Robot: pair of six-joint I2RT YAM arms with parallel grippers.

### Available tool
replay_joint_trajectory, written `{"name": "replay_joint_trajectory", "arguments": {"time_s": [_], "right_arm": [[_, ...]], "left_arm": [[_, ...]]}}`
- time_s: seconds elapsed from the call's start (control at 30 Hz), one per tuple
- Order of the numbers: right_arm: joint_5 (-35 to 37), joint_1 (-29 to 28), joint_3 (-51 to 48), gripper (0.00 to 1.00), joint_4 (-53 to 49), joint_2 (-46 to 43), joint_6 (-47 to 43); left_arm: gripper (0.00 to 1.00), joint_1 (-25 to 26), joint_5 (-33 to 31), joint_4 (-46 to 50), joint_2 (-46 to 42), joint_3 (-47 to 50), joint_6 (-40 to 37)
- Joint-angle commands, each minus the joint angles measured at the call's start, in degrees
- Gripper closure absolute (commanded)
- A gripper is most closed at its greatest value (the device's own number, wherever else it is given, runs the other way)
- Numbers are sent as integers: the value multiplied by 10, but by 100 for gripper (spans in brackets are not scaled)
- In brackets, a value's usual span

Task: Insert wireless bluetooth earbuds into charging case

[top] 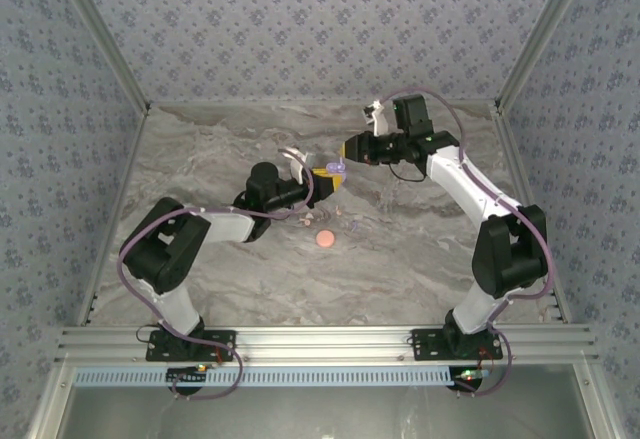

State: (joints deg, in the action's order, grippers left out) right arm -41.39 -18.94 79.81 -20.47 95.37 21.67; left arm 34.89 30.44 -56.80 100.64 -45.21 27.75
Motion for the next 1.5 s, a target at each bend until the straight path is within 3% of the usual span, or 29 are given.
{"name": "replay_joint_trajectory", "arguments": {"time_s": [0.0, 1.47], "right_arm": [[-5, -8, 13, 81, 4, -16, -3], [22, -19, -7, 80, -10, -13, -34]], "left_arm": [[82, 3, 6, -62, 4, -1, 22], [84, 3, -10, -47, -2, -27, 82]]}}
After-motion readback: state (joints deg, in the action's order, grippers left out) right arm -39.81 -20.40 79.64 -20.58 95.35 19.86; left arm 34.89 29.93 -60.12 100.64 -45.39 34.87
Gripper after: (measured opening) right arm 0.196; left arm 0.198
